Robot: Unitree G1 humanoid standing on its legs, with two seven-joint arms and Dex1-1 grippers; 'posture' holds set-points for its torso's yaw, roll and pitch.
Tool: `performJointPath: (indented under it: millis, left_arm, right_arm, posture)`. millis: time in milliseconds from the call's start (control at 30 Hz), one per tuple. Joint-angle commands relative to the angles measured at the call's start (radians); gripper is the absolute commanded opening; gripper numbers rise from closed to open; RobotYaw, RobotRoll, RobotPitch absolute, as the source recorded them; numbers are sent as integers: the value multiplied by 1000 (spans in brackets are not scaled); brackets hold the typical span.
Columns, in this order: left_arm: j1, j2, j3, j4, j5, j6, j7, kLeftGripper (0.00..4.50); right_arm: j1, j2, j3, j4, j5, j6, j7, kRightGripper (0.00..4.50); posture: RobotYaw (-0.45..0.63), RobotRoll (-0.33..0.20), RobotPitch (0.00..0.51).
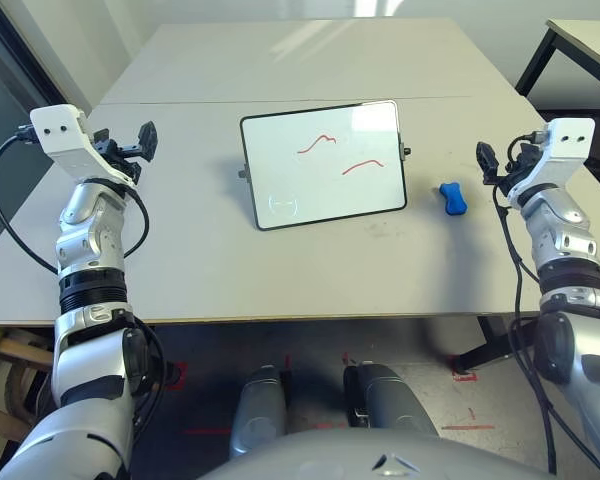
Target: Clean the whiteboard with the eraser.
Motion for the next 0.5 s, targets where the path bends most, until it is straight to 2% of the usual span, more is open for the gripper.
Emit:
performJointPath:
  millis: [33, 200, 333, 500]
  left_arm:
    - [-16, 10, 3, 21, 11, -14, -1, 4500]
    - [-6, -1, -6, -10, 5, -4, -9, 4500]
    - [-20, 13, -30, -73, -16, 36, -76, 4500]
    - [34, 29, -106, -299, -67, 161, -232, 4500]
  right_arm:
    - [2, -8, -5, 1, 4, -10, -7, 4466]
    - [0, -11, -4, -1, 2, -7, -9, 4466]
    - [-16, -13, 0, 15, -7, 2, -29, 4466]
    - [-26, -12, 15, 26, -20, 14, -38, 4466]
  posture:
    - [-65, 0, 35]
    - [-63, 0, 30]
    - [-65, 0, 28]
    - [-62, 0, 31]
